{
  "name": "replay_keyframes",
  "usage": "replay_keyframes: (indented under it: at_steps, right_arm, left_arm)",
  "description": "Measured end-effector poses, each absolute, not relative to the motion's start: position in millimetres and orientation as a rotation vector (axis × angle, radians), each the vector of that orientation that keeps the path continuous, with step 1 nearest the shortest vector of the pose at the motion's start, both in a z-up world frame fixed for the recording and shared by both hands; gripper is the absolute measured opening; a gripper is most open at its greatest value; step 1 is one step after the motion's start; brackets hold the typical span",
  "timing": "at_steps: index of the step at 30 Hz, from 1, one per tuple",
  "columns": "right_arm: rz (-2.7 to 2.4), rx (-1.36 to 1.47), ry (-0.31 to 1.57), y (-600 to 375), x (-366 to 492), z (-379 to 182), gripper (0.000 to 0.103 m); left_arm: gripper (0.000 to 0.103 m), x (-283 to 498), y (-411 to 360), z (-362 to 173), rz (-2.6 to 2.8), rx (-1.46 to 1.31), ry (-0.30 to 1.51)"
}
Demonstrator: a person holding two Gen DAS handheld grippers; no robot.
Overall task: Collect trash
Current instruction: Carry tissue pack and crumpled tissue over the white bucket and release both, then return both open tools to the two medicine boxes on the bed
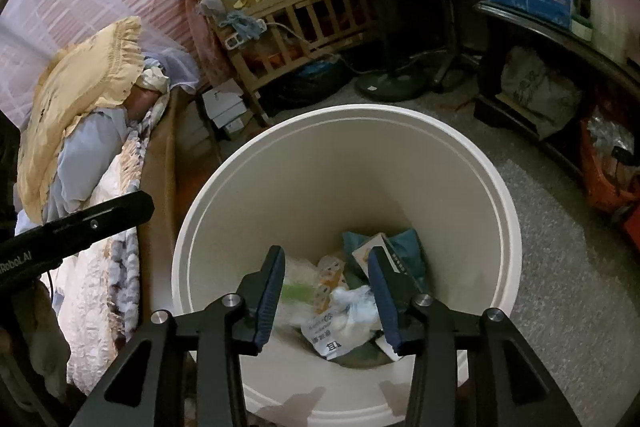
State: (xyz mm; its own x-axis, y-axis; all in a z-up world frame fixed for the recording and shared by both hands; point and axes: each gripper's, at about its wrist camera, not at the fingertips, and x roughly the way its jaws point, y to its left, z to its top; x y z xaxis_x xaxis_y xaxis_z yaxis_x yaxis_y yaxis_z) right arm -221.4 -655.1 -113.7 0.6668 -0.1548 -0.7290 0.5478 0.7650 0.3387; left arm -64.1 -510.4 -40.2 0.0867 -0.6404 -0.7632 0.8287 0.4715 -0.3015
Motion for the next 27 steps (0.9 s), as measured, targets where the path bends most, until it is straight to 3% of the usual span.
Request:
replay_keyframes:
  at_steps: [10, 14, 27]
  right_arm:
    - [-0.384, 0.551, 0.754, -641, -213, -112, 0.042]
    - [-0.353, 0.533, 0.763, -629, -203, -108, 0.057]
    - [-0.202, 0.437, 0.785, -554, -151, -85, 0.057]
  left_arm:
    - [0.037, -63, -485, -33, -1.023, 0.297, 0.931]
    - [0.037, -57, -470, -31, -0.985, 0.327, 0.907]
    - [0.037, -12, -378, -27, -0.856, 0.324, 0.908]
